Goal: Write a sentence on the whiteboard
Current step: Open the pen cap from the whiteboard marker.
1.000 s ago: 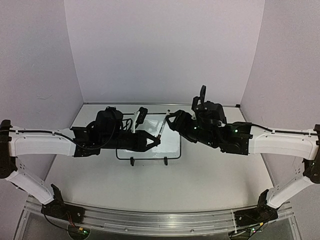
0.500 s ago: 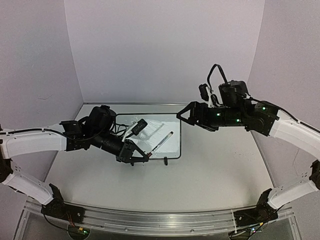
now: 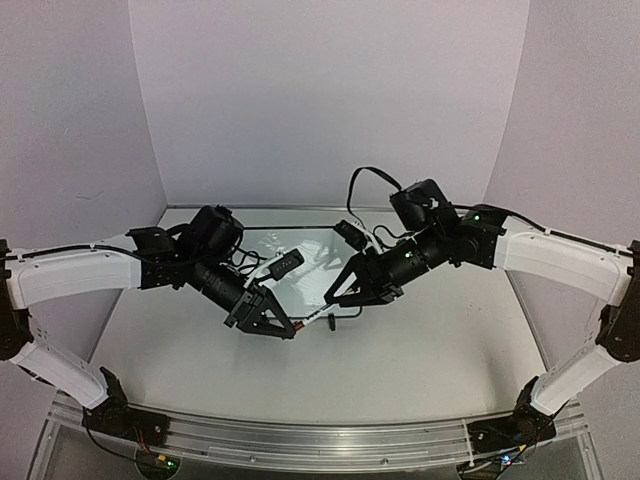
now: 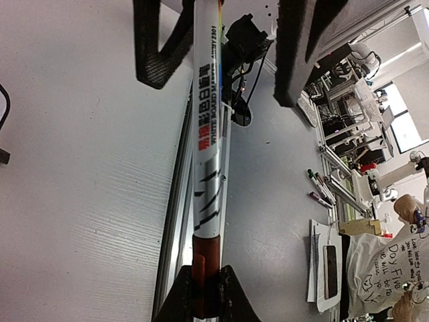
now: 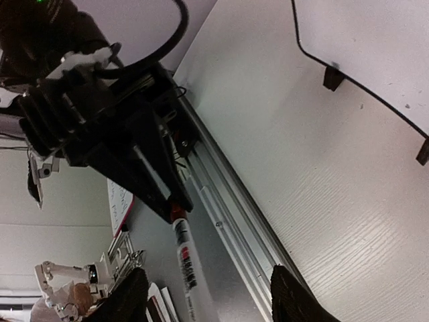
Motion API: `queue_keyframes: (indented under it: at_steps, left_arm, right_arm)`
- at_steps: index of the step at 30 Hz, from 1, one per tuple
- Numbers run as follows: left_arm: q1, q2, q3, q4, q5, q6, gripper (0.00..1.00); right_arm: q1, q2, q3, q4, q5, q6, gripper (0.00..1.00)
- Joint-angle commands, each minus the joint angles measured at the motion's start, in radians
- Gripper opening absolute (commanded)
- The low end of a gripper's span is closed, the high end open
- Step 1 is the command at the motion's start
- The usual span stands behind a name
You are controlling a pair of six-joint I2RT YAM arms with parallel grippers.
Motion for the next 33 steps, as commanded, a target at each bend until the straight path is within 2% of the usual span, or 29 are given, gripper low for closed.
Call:
queue_keyframes:
  at_steps: [1, 5, 10, 18, 24, 33]
  left_arm:
    - [-0.009, 0.023, 0.057, -0.049, 0.047, 0.051, 0.00]
    - [-0.009, 0.034, 0.065, -0.055, 0.052, 0.051, 0.00]
    - [-0.010, 0.040, 0.069, -0.057, 0.060, 0.051, 0.00]
    - [-0.010, 0.049, 0.078, -0.070, 0.063, 0.085, 0.00]
    - [-0.010, 0.058, 0.073, -0.059, 0.079, 0.073, 0.00]
    - [-0.011, 0.038, 0.044, -0.072, 0.102, 0.062, 0.00]
  right_arm:
    - [0.012, 0.026, 0.034, 0.038, -0.139, -0.025, 0.43]
    - [0.011, 0.034, 0.035, 0.041, -0.165, -0.027, 0.32]
    - [0.012, 0.042, 0.023, 0.038, -0.171, -0.030, 0.30]
    - [0.012, 0.043, 0.015, 0.037, -0.166, -0.041, 0.19]
    - [0.011, 0.043, 0.015, 0.037, -0.148, -0.065, 0.00]
    - [-0.073, -0.006, -0.011, 0.014, -0.210, -0.126, 0.00]
